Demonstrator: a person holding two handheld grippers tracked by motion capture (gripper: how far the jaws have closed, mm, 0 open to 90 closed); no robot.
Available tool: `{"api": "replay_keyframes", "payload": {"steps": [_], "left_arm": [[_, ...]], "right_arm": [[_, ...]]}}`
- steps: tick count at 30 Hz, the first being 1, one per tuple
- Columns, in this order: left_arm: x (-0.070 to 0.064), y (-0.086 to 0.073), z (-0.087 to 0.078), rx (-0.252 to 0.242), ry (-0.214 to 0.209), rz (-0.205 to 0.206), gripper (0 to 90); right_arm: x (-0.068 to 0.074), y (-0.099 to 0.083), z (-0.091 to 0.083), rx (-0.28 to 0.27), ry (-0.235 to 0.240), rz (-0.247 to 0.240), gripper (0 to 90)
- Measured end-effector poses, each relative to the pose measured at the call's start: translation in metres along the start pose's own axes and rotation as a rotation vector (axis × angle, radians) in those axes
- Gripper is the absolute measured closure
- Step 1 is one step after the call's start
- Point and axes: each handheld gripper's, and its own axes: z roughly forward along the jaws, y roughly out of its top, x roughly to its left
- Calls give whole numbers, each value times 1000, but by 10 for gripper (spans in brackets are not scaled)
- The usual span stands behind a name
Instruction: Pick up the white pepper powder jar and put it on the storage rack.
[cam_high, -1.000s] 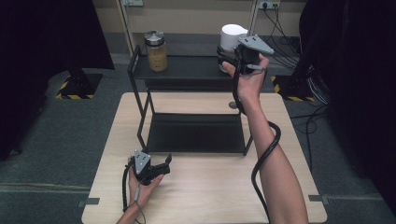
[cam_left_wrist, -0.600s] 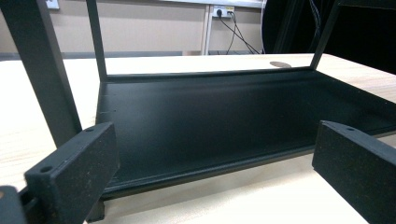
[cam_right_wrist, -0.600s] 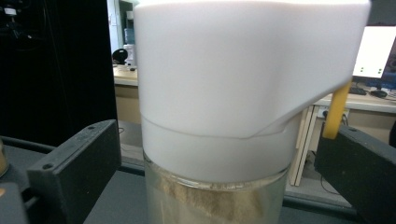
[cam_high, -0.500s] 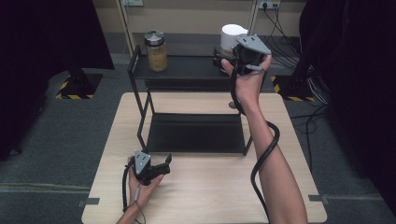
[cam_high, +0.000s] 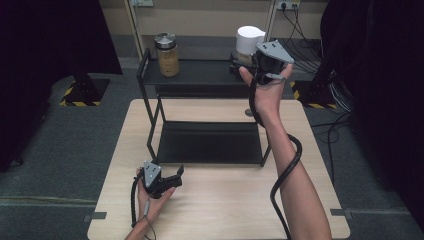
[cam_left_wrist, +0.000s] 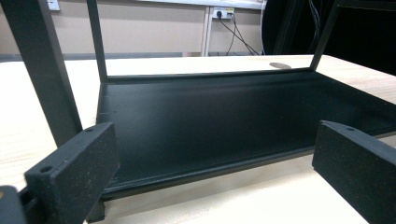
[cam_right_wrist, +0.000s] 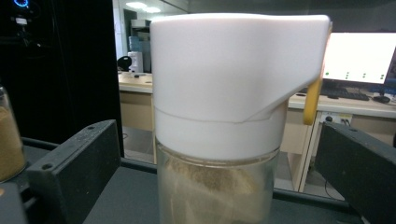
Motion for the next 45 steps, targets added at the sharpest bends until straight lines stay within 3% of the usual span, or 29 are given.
{"api": "replay_keyframes", "payload": {"steps": [14,35,45], "left_arm": [[-1,0,0,2,6,-2,0],[-2,-1,0,-3,6,3,0],[-2,-1,0,-6,5,4,0]], "right_arm": [[-1,-10,-18,-14,11,-16,8],[-11,-51,-59,-33,66,-4,8],[-17,-70,-74,-24,83,-31,8]]}}
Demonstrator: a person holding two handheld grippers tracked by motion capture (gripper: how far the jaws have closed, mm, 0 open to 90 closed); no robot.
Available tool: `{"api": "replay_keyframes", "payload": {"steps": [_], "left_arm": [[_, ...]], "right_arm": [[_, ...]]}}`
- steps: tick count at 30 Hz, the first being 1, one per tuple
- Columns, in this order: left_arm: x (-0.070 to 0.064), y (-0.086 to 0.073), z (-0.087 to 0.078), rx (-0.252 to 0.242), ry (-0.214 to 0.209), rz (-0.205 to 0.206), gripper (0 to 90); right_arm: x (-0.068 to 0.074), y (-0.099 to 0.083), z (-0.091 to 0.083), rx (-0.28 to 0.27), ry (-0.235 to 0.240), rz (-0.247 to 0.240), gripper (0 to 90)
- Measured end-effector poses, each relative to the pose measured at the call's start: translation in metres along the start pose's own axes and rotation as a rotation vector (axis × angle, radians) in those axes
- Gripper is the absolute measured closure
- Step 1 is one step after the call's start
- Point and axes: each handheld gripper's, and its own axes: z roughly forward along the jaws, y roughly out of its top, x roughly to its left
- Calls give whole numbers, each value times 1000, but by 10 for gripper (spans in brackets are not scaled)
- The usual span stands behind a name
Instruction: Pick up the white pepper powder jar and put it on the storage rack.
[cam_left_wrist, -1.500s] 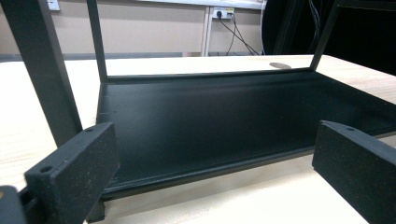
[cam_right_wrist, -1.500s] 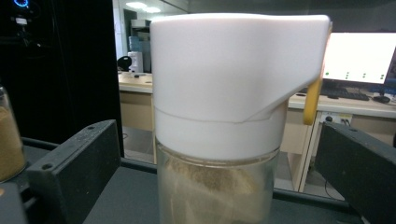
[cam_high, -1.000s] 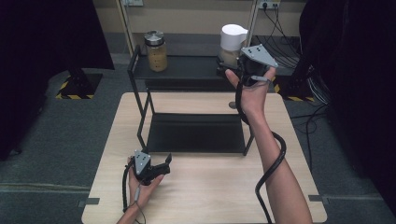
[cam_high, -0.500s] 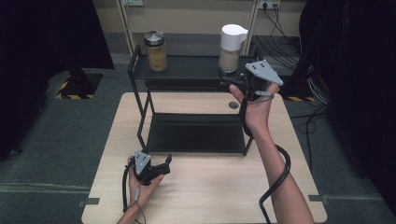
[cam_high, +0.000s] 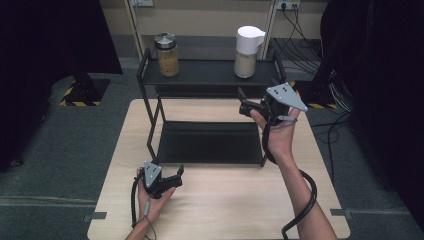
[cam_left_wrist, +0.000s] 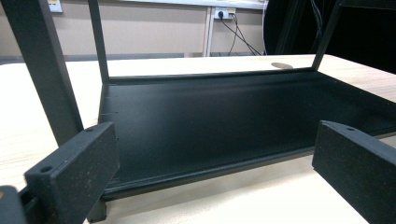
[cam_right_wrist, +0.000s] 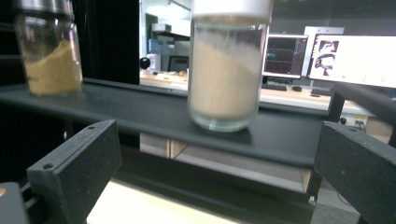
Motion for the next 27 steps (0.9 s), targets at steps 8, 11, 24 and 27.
{"api": "replay_keyframes", "payload": {"steps": [8,11,24,27], "left_arm": [[-1,0,0,0,6,2,0],[-1,0,0,-2,6,-1,0],[-2,0,0,-1,9,3,0],[-1,0,0,-2,8,2,0]], "right_arm": [[-4,-16,-12,7,18,5,8],[-3,-21,-17,6,28,6,9],[-2,-47,-31,29,50,18,9],[-3,-54,-35,34,58,23,9]]}}
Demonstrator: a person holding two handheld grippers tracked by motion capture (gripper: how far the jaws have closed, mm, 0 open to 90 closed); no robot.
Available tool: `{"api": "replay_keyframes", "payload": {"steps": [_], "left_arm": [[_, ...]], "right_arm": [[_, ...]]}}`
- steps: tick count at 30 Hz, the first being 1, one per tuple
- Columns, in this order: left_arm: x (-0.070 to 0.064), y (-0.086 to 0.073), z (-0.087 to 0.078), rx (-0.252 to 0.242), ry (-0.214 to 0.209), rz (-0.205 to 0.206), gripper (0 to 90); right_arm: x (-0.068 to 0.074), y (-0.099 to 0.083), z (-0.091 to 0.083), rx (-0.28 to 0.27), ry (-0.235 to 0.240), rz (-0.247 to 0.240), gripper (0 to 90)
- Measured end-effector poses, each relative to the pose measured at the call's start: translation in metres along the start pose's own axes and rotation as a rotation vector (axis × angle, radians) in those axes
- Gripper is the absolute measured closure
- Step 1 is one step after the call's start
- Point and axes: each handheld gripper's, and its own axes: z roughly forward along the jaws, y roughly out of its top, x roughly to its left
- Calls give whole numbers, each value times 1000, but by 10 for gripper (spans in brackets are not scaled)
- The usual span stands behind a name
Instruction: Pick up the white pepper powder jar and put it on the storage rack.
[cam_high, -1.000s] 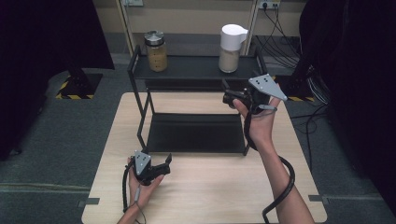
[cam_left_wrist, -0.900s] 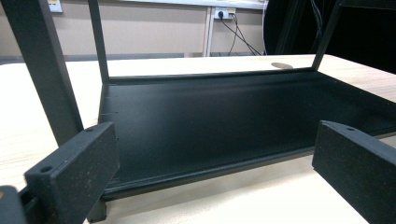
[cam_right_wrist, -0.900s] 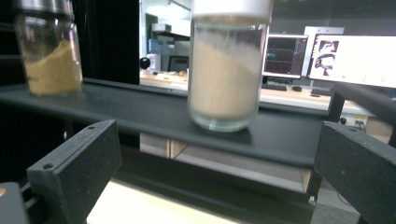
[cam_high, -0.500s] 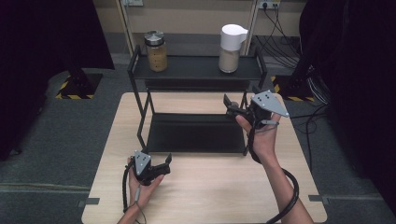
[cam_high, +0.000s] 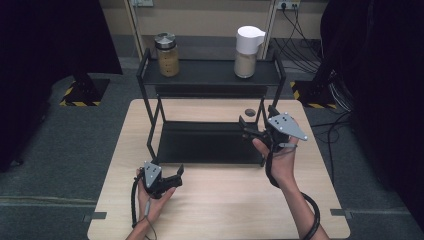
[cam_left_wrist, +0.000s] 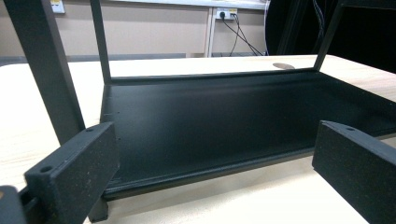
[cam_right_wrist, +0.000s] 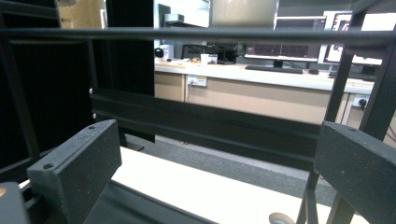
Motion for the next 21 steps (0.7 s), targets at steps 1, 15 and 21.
{"api": "replay_keyframes", "payload": {"steps": [1,15,21], "left_arm": [[0,0,0,0,0,0,0],[-1,0,0,0,4,1,0],[0,0,0,-1,3,-1,0]], "right_arm": [[0,-3,-1,0,2,3,9],[-4,-25,-18,8,29,25,9],[-4,-32,-23,7,30,36,9]]}}
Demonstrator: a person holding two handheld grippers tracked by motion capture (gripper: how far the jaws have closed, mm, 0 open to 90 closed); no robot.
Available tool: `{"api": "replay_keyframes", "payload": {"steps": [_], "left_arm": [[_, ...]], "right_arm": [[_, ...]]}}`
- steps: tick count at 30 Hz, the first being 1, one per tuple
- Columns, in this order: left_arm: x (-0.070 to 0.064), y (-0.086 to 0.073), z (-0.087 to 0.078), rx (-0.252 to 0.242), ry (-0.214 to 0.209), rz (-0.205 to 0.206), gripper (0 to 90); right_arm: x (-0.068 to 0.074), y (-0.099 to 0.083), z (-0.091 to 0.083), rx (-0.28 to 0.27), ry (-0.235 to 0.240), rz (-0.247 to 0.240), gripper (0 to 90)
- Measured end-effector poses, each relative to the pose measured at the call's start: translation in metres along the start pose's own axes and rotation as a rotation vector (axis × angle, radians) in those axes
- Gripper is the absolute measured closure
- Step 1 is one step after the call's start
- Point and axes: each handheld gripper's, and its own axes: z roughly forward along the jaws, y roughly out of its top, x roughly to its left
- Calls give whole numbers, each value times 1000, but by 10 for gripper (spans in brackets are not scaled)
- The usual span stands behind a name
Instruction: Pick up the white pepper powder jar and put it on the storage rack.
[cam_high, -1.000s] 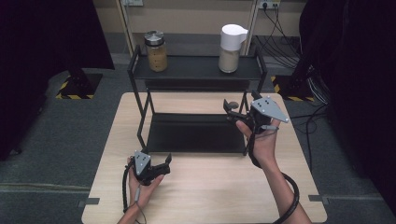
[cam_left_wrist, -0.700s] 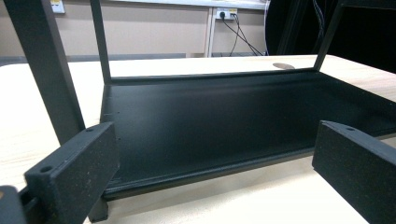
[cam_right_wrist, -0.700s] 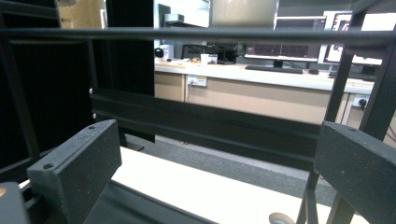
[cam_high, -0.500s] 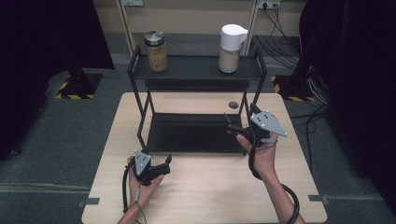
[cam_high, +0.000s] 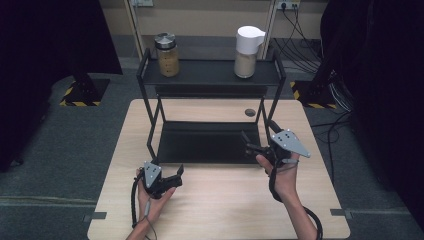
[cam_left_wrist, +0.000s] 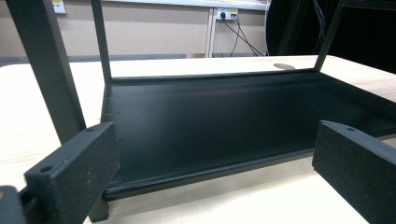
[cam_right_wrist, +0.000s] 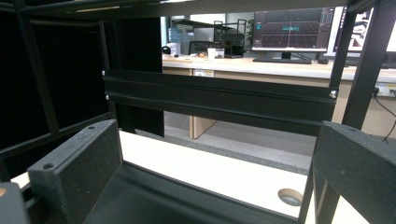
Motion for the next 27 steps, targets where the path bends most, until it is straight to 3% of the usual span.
{"api": "replay_keyframes", "payload": {"steps": [15,27], "left_arm": [[0,0,0,0,3,-4,0],[-1,0,0,-1,3,0,0]], "right_arm": [[-8,-20,-14,-5,30,56,15],[-8,-26,-24,-8,34,70,16]]}}
